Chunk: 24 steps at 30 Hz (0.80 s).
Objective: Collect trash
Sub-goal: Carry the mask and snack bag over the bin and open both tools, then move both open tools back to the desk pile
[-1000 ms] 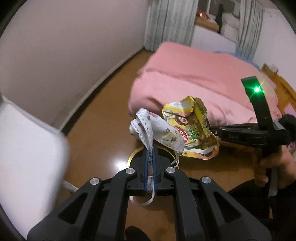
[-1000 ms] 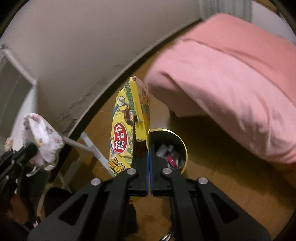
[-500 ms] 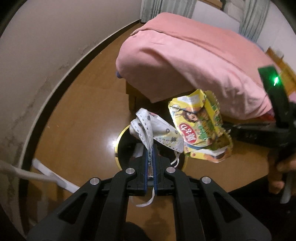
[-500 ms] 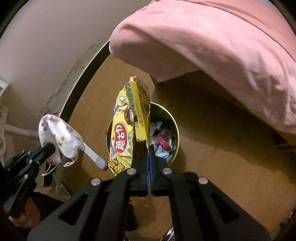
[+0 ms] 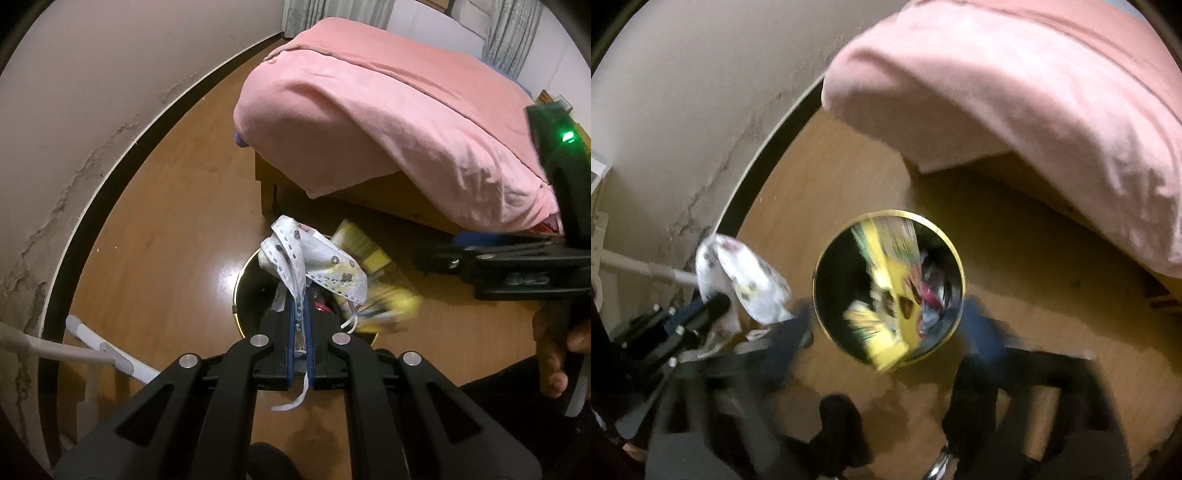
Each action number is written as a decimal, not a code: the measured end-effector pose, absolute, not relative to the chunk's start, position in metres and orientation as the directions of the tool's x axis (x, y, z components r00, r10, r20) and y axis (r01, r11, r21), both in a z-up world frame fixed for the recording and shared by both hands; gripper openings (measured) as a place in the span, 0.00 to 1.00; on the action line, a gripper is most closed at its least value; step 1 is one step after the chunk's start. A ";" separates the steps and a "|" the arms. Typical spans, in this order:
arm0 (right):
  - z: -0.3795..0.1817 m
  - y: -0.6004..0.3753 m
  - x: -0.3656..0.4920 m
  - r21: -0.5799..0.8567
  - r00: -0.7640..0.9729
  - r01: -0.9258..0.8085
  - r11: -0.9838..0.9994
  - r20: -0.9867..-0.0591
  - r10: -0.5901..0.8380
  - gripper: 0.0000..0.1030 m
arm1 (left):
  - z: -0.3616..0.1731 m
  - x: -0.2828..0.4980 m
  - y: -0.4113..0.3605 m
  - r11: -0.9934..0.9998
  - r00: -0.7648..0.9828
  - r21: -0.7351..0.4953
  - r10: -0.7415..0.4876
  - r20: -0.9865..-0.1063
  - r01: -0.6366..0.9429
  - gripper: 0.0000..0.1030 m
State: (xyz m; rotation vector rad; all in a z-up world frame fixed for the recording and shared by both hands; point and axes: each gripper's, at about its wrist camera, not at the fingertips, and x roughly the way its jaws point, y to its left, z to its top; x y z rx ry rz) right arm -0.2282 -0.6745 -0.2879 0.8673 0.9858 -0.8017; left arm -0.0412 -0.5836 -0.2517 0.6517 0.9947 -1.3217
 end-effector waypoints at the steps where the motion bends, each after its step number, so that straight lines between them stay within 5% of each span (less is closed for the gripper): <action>1: -0.285 -0.674 -0.229 0.236 0.342 0.868 0.437 -0.922 -0.181 0.83 | -0.253 -0.042 -0.584 0.172 -0.047 -0.145 -0.476 -0.878 0.974 0.03; 10: -0.285 -0.681 -0.239 0.247 0.343 0.880 0.406 -0.922 -0.182 0.83 | -0.260 -0.050 -0.592 0.156 -0.078 -0.166 -0.459 -0.885 0.974 0.04; 12: -0.285 -0.681 -0.240 0.246 0.342 0.880 0.407 -0.922 -0.182 0.83 | -0.262 -0.052 -0.595 0.158 -0.081 -0.168 -0.451 -0.889 0.973 0.13; 14: -0.285 -0.680 -0.242 0.247 0.342 0.881 0.404 -0.922 -0.181 0.83 | -0.262 -0.053 -0.596 0.161 -0.086 -0.176 -0.455 -0.886 0.971 0.48; 16: -0.286 -0.680 -0.243 0.247 0.340 0.883 0.399 -0.923 -0.182 0.83 | -0.259 -0.054 -0.596 0.163 -0.076 -0.173 -0.475 -0.877 0.971 0.62; 24: -0.285 -0.682 -0.253 0.250 0.341 0.887 0.388 -0.922 -0.184 0.83 | -0.260 -0.061 -0.604 0.165 -0.080 -0.177 -0.469 -0.880 0.970 0.62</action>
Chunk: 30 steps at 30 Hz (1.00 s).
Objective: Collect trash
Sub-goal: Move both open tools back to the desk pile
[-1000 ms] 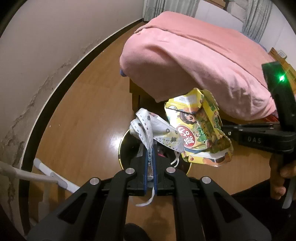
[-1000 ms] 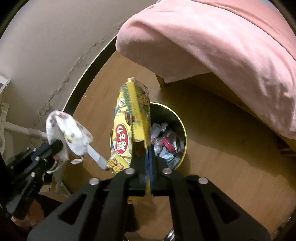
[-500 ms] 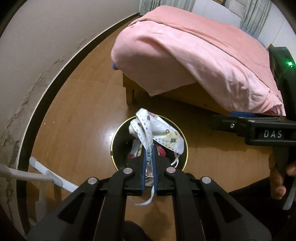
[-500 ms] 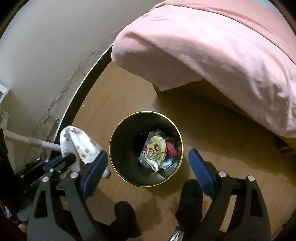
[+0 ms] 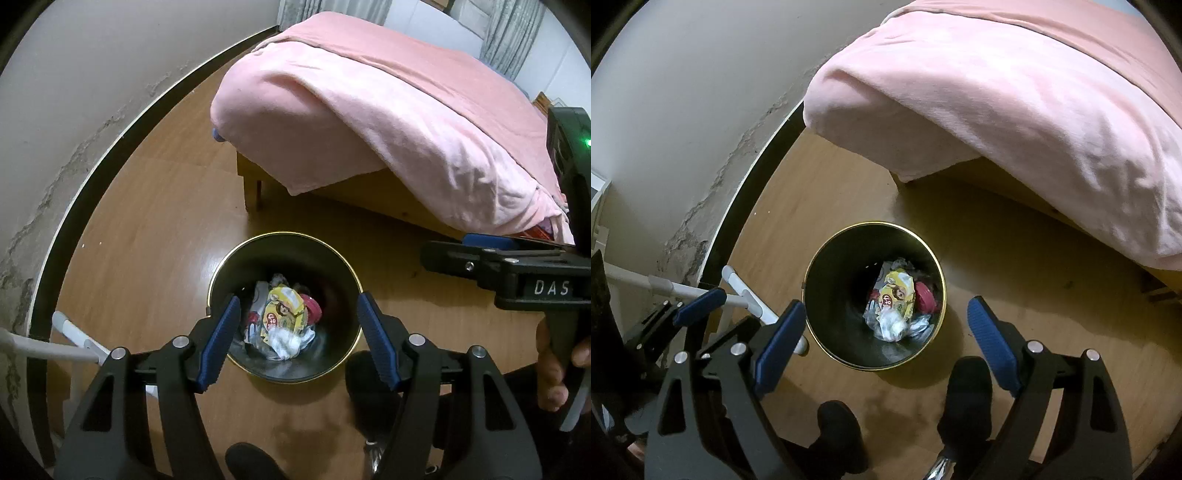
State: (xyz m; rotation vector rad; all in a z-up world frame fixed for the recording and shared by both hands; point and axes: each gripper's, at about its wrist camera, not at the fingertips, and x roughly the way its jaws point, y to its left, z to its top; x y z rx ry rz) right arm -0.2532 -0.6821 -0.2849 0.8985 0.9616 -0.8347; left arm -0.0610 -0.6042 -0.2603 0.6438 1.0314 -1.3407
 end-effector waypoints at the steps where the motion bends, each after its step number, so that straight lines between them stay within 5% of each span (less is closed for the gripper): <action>1: -0.285 -0.681 -0.254 0.250 0.340 0.888 0.387 -0.922 -0.185 0.83 | -0.260 -0.062 -0.604 0.163 -0.080 -0.176 -0.470 -0.879 0.971 0.63; 6: -0.283 -0.682 -0.257 0.248 0.338 0.889 0.385 -0.922 -0.188 0.83 | -0.260 -0.062 -0.604 0.163 -0.075 -0.171 -0.474 -0.877 0.972 0.68; 11: -0.274 -0.680 -0.259 0.240 0.342 0.886 0.397 -0.916 -0.209 0.84 | -0.253 -0.061 -0.597 0.190 -0.025 -0.137 -0.496 -0.868 0.972 0.88; 16: -0.258 -0.668 -0.249 0.214 0.345 0.872 0.440 -0.906 -0.244 0.86 | -0.230 -0.057 -0.569 0.242 0.007 -0.130 -0.496 -0.868 0.962 0.89; 23: -0.207 -0.636 -0.214 0.150 0.375 0.835 0.530 -0.859 -0.348 0.87 | -0.131 -0.052 -0.470 0.298 0.087 -0.102 -0.560 -0.824 0.949 0.89; 30: -0.123 -0.566 -0.141 0.201 0.539 0.706 0.679 -0.775 -0.331 0.87 | -0.017 0.004 -0.310 0.494 0.383 0.060 -0.583 -0.717 0.867 0.91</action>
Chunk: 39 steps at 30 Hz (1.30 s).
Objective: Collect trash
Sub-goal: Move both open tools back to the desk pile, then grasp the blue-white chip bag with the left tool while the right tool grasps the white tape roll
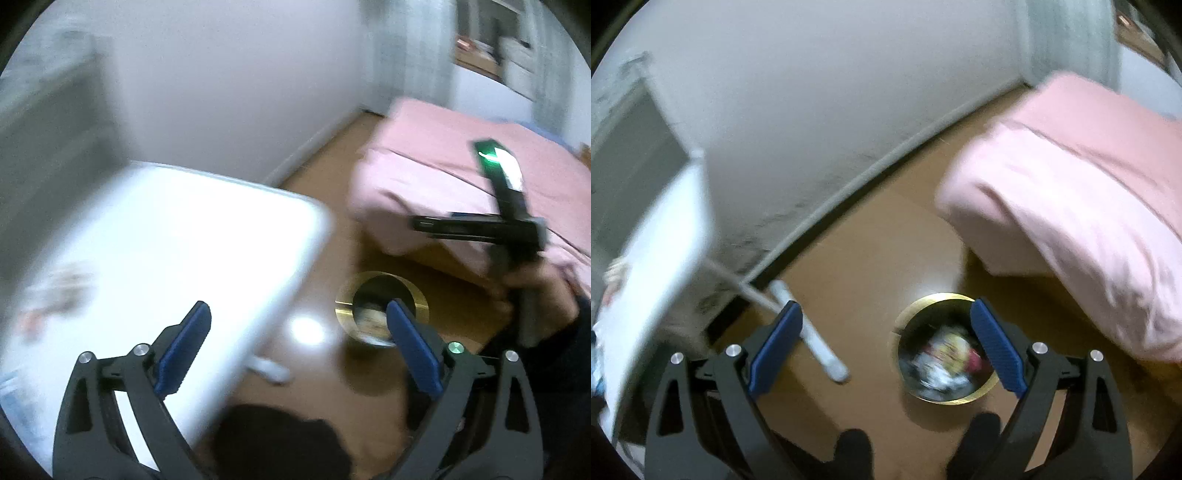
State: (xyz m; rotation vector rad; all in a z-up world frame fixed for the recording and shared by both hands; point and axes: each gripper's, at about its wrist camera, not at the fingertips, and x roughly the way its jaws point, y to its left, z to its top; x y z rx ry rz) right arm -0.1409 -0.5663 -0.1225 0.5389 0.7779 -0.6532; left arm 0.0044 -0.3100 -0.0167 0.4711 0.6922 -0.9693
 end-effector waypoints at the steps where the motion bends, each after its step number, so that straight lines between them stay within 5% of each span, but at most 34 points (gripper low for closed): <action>1: -0.112 -0.552 -0.130 0.202 0.562 0.677 0.708 -0.762 -0.320 0.87 | -0.006 0.020 -0.281 0.558 0.451 0.090 -0.554 -0.699 0.825 0.91; 9: -0.057 -0.391 -0.019 0.165 0.694 0.323 0.932 -0.711 -0.114 0.90 | -0.011 0.126 -0.089 0.902 0.683 0.154 -0.184 -0.707 0.403 0.92; 16: -0.066 -0.279 0.046 0.122 0.660 0.091 0.988 -0.751 0.032 0.90 | -0.050 0.149 -0.042 0.943 0.616 0.087 -0.138 -0.776 0.321 0.90; 18: -0.068 -0.254 0.061 0.127 0.647 0.041 0.991 -0.759 0.071 0.90 | -0.055 0.143 -0.038 0.945 0.611 0.061 -0.157 -0.776 0.321 0.61; 19: -0.068 -0.244 0.065 0.127 0.644 0.021 0.992 -0.761 0.083 0.90 | -0.059 0.146 -0.036 0.945 0.592 0.031 -0.177 -0.786 0.325 0.38; 22: -0.068 -0.217 0.084 0.122 0.632 -0.034 0.992 -0.766 0.116 0.90 | -0.058 0.139 -0.016 0.948 0.575 -0.046 -0.229 -0.785 0.315 0.25; 39: -0.094 -0.137 0.229 0.270 0.521 -0.124 0.955 -0.801 0.294 0.86 | -0.060 0.115 0.071 0.973 0.613 -0.062 -0.188 -0.767 0.220 0.25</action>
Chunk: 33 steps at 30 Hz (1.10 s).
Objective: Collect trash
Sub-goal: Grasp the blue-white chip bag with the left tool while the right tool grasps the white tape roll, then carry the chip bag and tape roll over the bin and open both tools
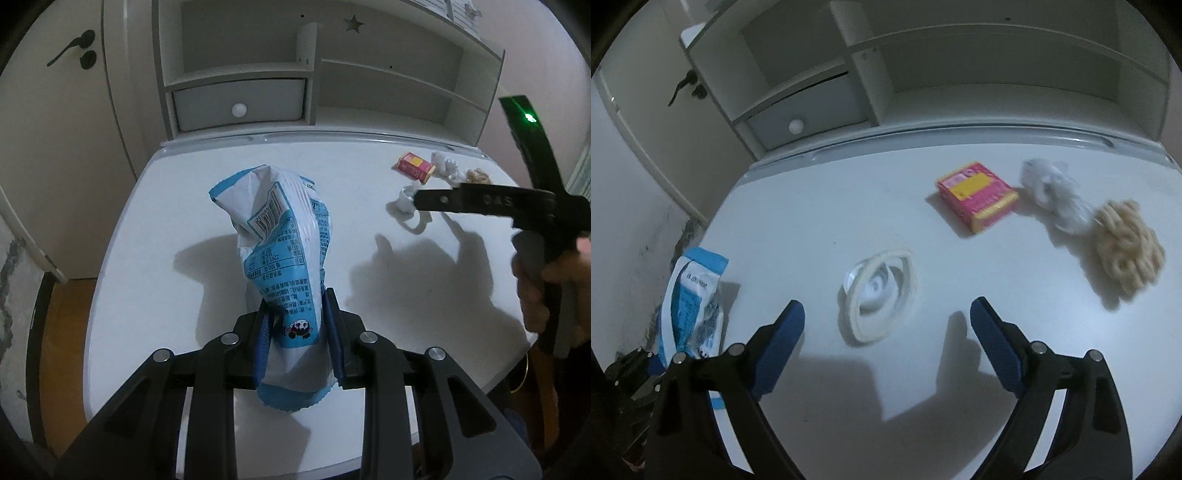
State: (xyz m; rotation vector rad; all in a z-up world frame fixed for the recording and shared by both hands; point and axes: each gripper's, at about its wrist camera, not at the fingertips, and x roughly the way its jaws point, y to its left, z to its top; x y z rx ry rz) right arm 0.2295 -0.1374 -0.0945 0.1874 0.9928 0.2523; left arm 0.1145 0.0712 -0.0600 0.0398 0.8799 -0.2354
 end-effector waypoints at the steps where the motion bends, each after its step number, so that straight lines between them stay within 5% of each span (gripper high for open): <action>1: -0.096 -0.135 0.232 0.263 0.517 -0.133 0.956 -0.804 0.293 0.84 | -0.060 0.114 0.071 0.973 0.613 -0.062 -0.189 -0.767 0.221 0.25; 3: -0.100 -0.131 0.236 0.247 0.510 -0.159 0.956 -0.809 0.294 0.78 | -0.060 0.114 0.071 0.972 0.613 -0.064 -0.194 -0.766 0.227 0.25; 6: -0.100 -0.125 0.236 0.203 0.514 -0.197 0.959 -0.811 0.277 0.39 | -0.060 0.114 0.070 0.971 0.611 -0.065 -0.197 -0.766 0.231 0.25; 15: -0.087 -0.144 0.205 0.207 0.550 -0.201 0.958 -0.785 0.285 0.34 | -0.051 0.113 0.051 0.962 0.620 -0.060 -0.218 -0.754 0.265 0.25; 16: -0.085 -0.149 0.200 0.212 0.553 -0.197 0.957 -0.782 0.286 0.11 | -0.049 0.112 0.044 0.959 0.620 -0.060 -0.226 -0.751 0.277 0.25; 33: -0.068 -0.321 0.064 0.199 0.632 0.072 0.977 -0.767 0.110 0.11 | -0.028 0.100 -0.140 0.812 0.539 -0.062 -0.440 -0.718 0.580 0.25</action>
